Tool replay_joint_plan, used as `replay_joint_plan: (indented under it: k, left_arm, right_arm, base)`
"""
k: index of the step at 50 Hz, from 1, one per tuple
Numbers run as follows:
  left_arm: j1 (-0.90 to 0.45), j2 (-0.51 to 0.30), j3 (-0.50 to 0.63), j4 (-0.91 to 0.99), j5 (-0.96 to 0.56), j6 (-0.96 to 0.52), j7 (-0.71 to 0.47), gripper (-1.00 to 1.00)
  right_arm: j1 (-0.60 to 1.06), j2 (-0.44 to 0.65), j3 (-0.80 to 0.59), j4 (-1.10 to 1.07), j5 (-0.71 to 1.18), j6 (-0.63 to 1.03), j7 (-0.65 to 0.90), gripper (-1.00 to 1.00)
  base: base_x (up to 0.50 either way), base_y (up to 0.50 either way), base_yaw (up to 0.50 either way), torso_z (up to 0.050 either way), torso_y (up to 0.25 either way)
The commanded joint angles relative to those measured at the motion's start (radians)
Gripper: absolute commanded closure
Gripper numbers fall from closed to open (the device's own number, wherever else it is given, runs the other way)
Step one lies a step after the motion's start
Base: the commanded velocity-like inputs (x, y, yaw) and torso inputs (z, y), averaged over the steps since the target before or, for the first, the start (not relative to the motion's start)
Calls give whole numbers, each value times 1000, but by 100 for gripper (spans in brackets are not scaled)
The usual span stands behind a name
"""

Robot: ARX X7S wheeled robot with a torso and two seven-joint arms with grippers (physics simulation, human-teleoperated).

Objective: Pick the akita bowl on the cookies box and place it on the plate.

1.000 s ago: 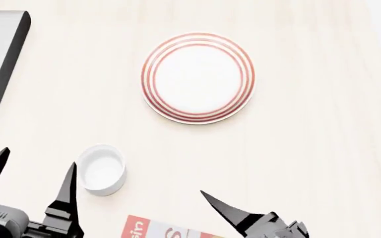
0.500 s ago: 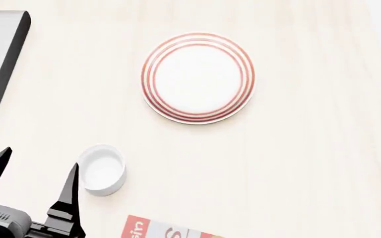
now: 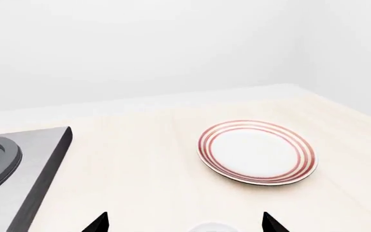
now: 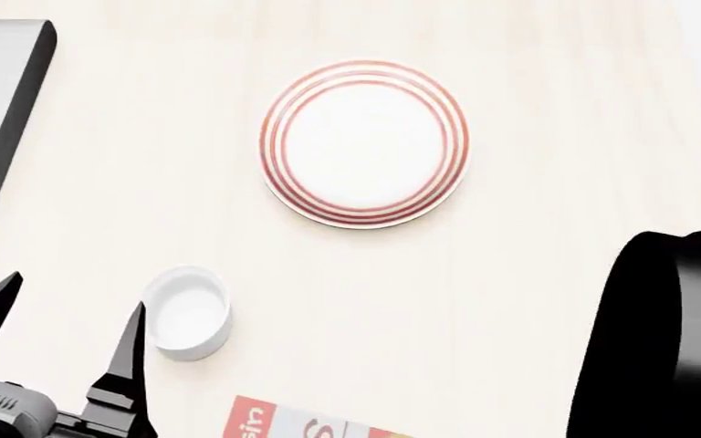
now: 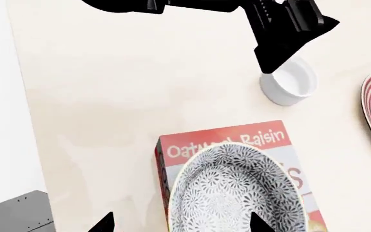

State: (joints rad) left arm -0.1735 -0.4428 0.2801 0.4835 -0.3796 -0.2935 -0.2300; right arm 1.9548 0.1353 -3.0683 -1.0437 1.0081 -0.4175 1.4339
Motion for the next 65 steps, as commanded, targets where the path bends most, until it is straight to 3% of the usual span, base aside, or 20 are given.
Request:
replay_joint_plan:
  k: [1, 13, 43, 44, 65]
  left_arm:
    - [8, 17, -18, -1, 23, 11, 30, -100]
    - [12, 13, -15, -1, 22, 14, 30, -100]
    - [16, 8, -11, -7, 18, 25, 28, -100]
    - [16, 7, -11, -6, 17, 24, 27, -100]
    - [16, 3, -8, -1, 13, 25, 24, -100]
  right_arm:
    - [42, -103, -28, 9, 42, -30, -54, -100]
    - [97, -85, -13, 64, 184, -15, -248, -100]
    - [91, -89, 128, 63, 304, 171, -343, -100]
    - [89, -85, 129, 64, 304, 175, -341, 100]
    - [91, -41, 157, 60, 313, 251, -339, 100]
  base:
    - [0, 0, 0, 0, 0]
    - [0, 0, 0, 0, 0]
    - [0, 0, 0, 0, 0]
    - [0, 0, 0, 0, 0]
    - [0, 0, 0, 0, 0]
